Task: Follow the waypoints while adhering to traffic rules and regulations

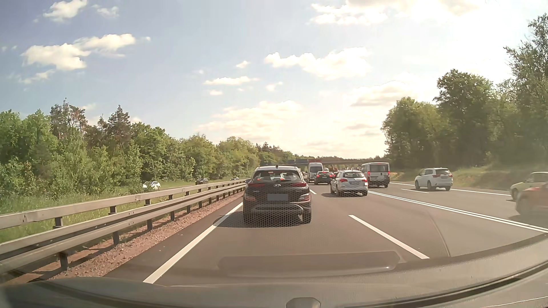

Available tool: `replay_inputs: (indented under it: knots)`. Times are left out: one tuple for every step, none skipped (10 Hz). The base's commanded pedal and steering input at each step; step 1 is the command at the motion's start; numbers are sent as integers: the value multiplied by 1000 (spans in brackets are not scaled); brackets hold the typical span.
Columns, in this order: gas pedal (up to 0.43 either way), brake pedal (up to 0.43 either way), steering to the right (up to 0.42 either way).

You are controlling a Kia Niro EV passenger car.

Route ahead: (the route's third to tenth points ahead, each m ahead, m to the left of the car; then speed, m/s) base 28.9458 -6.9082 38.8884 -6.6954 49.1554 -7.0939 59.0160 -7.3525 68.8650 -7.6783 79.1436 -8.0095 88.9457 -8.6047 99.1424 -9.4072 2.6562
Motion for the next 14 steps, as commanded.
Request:
replay_inputs:
  knots:
    - [39, 0, 10]
    - [39, 0, 10]
    - [39, 0, 9]
    - [39, 0, 9]
    - [39, 0, 9]
    - [39, 0, 9]
    - [39, 0, 9]
    - [39, 0, 9]
    - [39, 0, 9]
    - [39, 0, 9]
    - [39, 0, 7]
    - [39, 0, 5]
    - [39, 0, 4]
    - [39, 0, 2]
